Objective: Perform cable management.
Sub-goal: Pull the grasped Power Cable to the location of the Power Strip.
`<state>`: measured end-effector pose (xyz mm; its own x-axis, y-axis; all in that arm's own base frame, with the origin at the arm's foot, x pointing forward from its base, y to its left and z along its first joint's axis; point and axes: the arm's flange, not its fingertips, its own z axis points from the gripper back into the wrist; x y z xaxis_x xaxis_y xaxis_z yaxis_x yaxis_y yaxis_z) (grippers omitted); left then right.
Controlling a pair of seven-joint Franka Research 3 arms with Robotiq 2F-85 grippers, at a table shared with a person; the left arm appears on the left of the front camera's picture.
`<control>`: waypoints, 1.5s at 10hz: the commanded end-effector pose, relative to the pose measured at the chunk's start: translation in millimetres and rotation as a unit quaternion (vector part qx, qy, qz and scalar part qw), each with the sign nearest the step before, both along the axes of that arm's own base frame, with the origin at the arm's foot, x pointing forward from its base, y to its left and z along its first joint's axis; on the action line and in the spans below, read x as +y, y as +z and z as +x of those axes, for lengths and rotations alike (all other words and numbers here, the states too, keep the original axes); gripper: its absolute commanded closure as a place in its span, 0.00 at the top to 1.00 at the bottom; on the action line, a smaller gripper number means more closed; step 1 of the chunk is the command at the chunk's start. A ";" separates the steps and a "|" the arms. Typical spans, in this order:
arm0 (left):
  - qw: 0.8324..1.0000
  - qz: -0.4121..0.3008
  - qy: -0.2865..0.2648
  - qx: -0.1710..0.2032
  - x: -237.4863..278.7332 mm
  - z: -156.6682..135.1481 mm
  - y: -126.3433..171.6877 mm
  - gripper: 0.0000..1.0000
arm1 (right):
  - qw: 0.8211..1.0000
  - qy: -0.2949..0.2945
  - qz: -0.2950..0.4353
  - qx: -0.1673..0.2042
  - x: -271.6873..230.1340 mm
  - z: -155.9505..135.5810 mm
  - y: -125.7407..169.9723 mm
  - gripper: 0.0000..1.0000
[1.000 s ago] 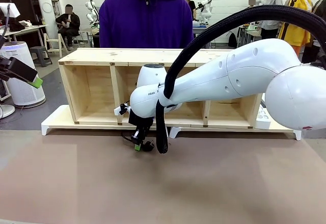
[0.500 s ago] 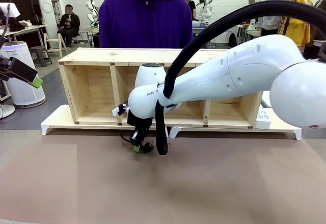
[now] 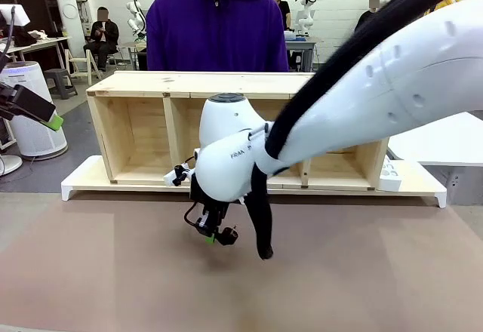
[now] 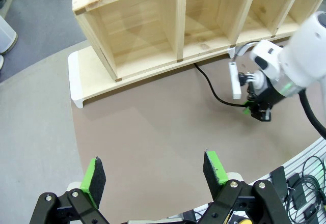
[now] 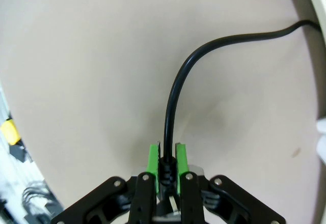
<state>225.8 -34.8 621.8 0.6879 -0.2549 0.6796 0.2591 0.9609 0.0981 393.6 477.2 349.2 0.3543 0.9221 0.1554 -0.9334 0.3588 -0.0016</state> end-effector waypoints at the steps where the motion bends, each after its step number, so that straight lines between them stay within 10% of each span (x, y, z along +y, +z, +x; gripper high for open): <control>1: 1.000 -0.004 0.002 -0.003 0.2 1.3 0.9 1.00 | 0.999 -0.041 0.027 -0.024 -35.2 -42.7 8.1 0.16; 8: 1.000 -0.004 0.002 -0.003 0.2 1.3 0.9 1.00 | 0.978 -0.196 0.028 -0.072 -83.8 -147.1 18.7 0.16; 15: 1.000 -0.004 0.002 -0.003 0.2 1.3 0.9 1.00 | 0.980 -0.187 0.018 -0.069 -87.7 -143.7 20.5 0.16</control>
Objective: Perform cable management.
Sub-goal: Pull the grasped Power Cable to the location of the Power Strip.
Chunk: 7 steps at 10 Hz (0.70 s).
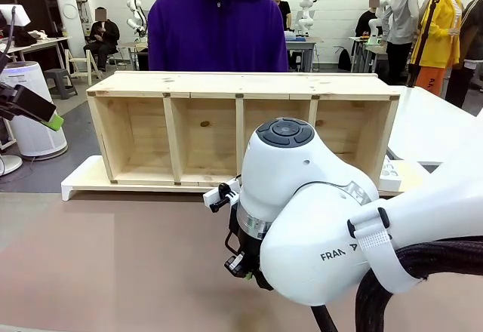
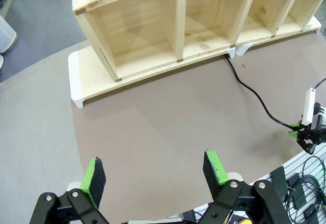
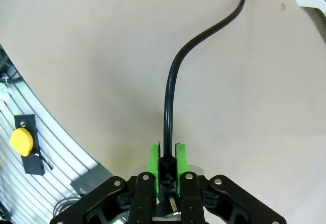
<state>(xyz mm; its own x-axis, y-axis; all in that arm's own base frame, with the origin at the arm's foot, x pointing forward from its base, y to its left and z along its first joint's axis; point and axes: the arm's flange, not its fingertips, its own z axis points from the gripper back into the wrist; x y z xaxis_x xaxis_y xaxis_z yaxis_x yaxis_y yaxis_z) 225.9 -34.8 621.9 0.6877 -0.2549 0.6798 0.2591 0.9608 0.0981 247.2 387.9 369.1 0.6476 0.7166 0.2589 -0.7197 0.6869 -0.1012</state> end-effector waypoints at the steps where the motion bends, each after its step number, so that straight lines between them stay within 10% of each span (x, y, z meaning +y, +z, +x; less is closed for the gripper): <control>1: 1.000 -0.004 0.002 -0.003 0.2 1.3 0.8 1.00 | 1.000 0.006 -0.001 0.002 1.5 2.7 0.6 0.16; 7: 1.000 -0.004 0.002 -0.003 0.2 1.3 0.8 1.00 | 0.999 -0.035 0.012 -0.007 -38.3 -97.7 15.1 0.16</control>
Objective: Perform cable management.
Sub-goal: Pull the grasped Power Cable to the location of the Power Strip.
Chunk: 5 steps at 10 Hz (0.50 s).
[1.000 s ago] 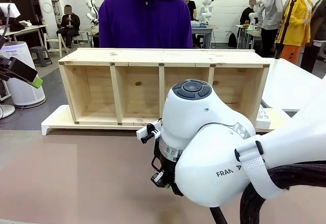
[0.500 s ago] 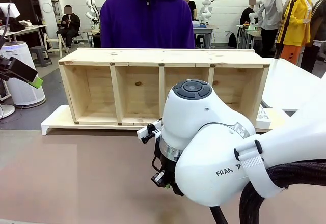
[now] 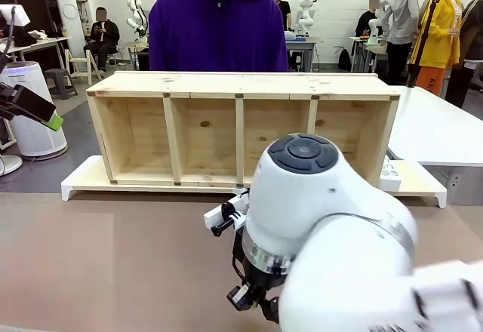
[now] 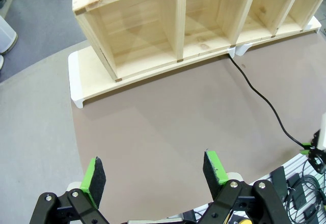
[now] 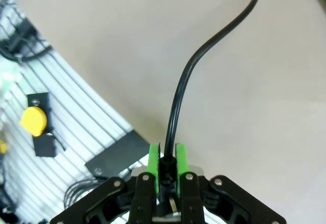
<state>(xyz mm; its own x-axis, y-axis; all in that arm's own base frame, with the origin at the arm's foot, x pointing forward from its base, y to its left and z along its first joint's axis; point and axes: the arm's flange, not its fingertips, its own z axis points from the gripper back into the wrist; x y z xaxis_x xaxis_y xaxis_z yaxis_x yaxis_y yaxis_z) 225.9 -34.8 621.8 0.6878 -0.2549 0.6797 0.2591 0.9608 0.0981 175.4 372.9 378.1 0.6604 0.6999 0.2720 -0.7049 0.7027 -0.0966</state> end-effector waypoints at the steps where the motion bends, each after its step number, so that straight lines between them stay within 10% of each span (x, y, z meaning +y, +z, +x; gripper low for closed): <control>1: 1.000 -0.005 0.002 -0.003 0.3 1.2 0.9 1.00 | 0.999 -0.051 0.012 -0.011 -38.5 -32.7 9.4 0.16; 5: 1.000 -0.005 0.002 -0.003 0.3 1.2 0.9 1.00 | 0.987 -0.149 0.059 -0.018 -117.8 -45.1 9.8 0.16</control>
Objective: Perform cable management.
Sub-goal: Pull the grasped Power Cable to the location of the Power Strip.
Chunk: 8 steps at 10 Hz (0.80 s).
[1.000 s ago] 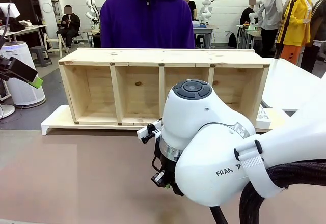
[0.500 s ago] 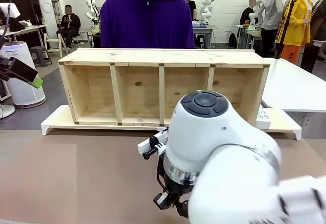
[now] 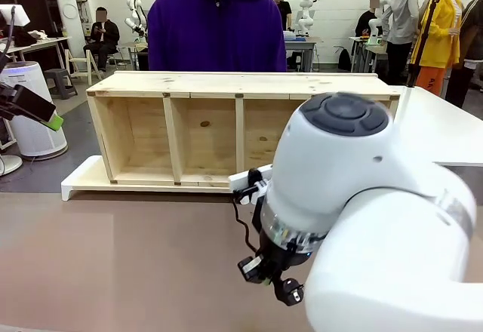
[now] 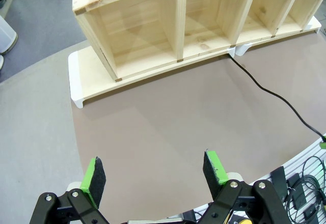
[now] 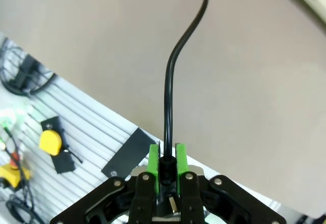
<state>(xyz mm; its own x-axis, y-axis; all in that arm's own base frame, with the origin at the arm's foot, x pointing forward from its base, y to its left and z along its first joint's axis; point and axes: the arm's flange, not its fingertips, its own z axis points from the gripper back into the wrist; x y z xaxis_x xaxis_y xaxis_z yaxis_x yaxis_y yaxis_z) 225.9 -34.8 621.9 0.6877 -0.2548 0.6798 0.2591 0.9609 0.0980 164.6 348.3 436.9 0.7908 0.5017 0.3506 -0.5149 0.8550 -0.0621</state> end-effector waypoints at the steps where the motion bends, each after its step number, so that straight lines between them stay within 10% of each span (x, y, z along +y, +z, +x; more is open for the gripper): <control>1: 1.000 -0.004 0.002 -0.003 0.2 1.2 0.8 1.00 | 0.998 -0.058 0.032 0.002 -113.3 -37.2 -48.5 0.16; 8: 1.000 -0.004 0.002 -0.003 0.2 1.2 0.8 1.00 | 0.962 -0.265 0.065 0.005 -241.5 -76.6 -74.1 0.16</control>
